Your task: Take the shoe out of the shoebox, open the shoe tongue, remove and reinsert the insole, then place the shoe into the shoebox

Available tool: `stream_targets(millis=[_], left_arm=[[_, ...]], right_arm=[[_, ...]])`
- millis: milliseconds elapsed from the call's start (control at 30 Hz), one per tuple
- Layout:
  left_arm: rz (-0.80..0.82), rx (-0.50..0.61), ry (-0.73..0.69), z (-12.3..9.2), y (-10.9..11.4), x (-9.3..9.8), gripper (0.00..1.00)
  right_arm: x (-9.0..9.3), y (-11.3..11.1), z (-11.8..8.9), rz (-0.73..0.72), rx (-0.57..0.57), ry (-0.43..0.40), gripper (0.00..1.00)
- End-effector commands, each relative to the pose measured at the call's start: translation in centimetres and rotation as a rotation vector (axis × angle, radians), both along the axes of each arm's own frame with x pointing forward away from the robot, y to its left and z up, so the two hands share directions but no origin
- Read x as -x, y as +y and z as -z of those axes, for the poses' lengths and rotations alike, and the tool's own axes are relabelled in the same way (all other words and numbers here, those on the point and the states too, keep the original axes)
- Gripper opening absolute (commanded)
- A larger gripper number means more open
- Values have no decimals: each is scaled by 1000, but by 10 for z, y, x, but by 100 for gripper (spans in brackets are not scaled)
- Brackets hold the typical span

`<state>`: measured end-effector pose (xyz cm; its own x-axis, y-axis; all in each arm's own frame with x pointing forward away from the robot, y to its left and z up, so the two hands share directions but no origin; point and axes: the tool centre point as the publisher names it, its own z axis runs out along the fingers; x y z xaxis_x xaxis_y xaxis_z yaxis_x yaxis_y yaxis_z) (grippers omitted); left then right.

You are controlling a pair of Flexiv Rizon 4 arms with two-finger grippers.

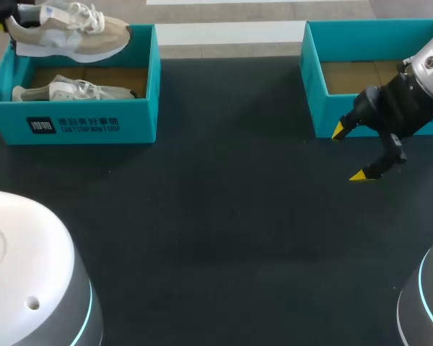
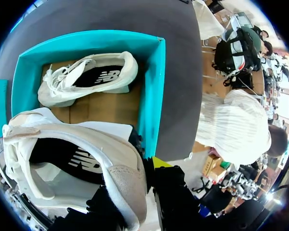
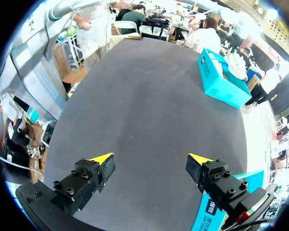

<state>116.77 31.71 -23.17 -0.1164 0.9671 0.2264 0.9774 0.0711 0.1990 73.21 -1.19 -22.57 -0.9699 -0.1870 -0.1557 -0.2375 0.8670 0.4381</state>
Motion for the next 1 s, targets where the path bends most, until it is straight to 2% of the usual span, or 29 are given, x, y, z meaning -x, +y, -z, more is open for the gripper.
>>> stream_targets(millis=[33, 233, 700, 1000], left_arm=[[-3, 4, 36, 16, 1, -11, 0], [1, 20, 37, 34, 1, -12, 0], [-59, 28, 35, 76, -1, -28, 0], [-79, 20, 72, 101, 2, -21, 0]], right_arm=[[0, 1, 1, 2, 3, -1, 100], [0, 1, 1, 2, 3, -1, 100], [0, 1, 1, 2, 3, -1, 100], [0, 1, 1, 2, 3, -1, 100]])
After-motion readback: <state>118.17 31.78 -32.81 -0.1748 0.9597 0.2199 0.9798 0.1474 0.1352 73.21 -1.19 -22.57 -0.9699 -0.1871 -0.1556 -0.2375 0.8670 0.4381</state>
